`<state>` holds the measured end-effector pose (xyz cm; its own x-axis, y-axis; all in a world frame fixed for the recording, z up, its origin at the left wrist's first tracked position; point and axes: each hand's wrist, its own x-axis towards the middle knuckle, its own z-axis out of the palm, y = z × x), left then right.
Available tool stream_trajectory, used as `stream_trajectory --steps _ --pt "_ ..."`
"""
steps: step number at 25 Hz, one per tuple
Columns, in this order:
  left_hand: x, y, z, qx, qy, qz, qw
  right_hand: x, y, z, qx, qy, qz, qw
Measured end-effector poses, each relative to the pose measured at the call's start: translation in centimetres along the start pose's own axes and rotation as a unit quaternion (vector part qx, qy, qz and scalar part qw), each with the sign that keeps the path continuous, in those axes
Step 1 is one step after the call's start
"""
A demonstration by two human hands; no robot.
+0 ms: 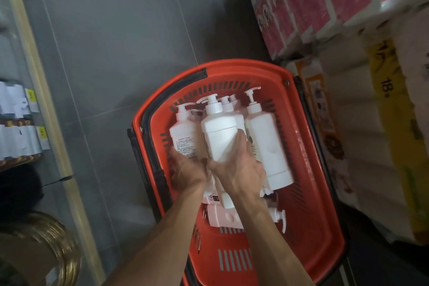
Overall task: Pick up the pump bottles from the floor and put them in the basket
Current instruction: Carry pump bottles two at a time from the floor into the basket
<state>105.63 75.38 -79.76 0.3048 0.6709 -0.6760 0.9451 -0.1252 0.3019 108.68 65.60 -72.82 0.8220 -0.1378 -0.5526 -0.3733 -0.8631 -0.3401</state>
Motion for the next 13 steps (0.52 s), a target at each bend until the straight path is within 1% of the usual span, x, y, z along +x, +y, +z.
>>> stream_trajectory --steps 2,4,6,7,9,11,12,13 --pt "0.2 0.1 0.1 0.004 0.000 -0.003 1.000 0.1 0.1 0.0 0.003 -0.004 -0.002 1.000" --pt "0.3 0.0 -0.3 0.004 -0.016 0.002 1.000 -0.1 0.0 -0.1 0.007 -0.002 -0.003 1.000" --pt "-0.1 0.0 -1.2 -0.011 -0.033 0.019 0.999 -0.4 -0.3 -0.1 0.004 0.007 -0.002 1.000" --pt "-0.6 0.1 -1.9 -0.019 -0.036 0.042 0.998 -0.6 -0.5 -0.1 0.003 0.011 0.001 1.000" --pt "-2.0 0.3 -3.6 -0.026 -0.024 0.136 0.990 -0.9 -0.8 0.2 0.003 0.013 0.005 1.000" --pt "-2.8 0.2 -5.8 -0.034 -0.001 0.247 0.968 -1.1 -1.2 0.7 0.013 0.003 0.014 1.000" --pt "-2.8 0.0 -6.9 -0.038 0.003 0.280 0.959 -1.2 -1.5 1.0 0.021 -0.005 0.016 1.000" --pt "-2.6 -0.3 -7.8 -0.042 0.001 0.295 0.954 -1.3 -1.8 1.5 0.027 -0.011 0.015 0.999"
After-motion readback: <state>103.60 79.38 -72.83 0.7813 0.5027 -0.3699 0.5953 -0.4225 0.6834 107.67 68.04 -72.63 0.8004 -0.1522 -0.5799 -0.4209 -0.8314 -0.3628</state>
